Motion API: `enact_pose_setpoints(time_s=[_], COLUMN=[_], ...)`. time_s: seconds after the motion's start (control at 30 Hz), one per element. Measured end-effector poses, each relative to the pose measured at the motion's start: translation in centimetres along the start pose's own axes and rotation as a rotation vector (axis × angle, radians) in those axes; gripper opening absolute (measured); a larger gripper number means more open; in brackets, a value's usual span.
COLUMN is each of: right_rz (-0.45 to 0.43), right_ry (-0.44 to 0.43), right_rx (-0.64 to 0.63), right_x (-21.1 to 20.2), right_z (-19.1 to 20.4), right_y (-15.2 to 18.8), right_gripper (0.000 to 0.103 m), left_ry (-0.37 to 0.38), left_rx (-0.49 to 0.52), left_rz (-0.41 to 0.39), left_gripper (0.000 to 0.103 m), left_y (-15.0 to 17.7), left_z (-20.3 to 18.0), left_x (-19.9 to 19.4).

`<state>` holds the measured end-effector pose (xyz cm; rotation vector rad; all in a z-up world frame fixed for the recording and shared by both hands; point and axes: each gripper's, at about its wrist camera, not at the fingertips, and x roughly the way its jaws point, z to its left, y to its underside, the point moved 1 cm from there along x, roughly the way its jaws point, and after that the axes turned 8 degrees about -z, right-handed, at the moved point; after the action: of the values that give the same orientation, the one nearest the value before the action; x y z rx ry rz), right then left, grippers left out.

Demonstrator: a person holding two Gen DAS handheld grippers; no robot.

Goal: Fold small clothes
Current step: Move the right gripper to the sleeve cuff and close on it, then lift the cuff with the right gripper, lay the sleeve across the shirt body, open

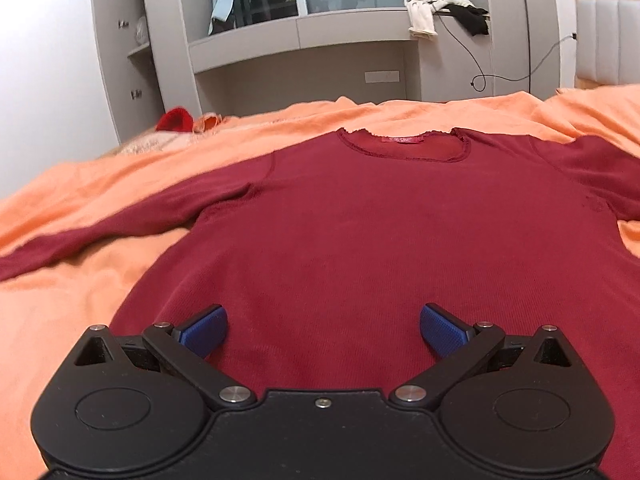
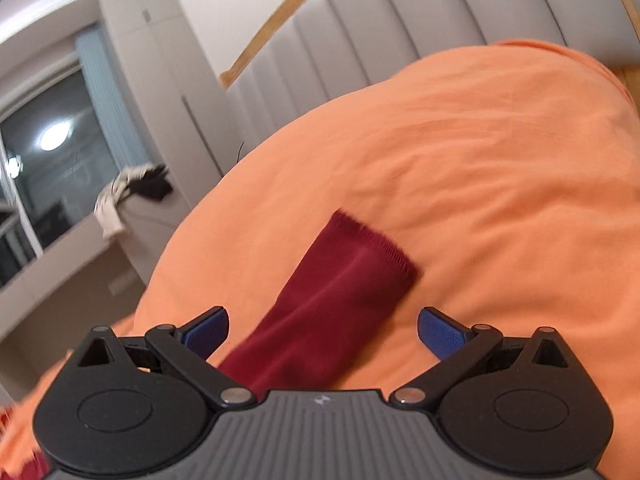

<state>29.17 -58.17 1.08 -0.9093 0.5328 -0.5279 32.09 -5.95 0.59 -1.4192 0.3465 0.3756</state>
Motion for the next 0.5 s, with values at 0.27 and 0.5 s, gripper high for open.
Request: enact_pose_setpoints(time_s=[0.27, 0.5], right_rz=[-0.112, -0.133], right_ry=[0.088, 0.016], right_rx=[0.053, -0.015], right_x=[0.7, -2.8], right_z=[-1.4, 0.8], right_y=[0.4, 0.0], right_gripper=[0.034, 0.018], left_ry=[-0.026, -0.106], left_rx=[-0.093, -0.203], left_rz=[-0.014, -0.004], left_gripper=[0.102, 0.102], left_y=[-1.3, -2.8], left_z=[2.8, 6.8], left_x=[-0.2, 0.2])
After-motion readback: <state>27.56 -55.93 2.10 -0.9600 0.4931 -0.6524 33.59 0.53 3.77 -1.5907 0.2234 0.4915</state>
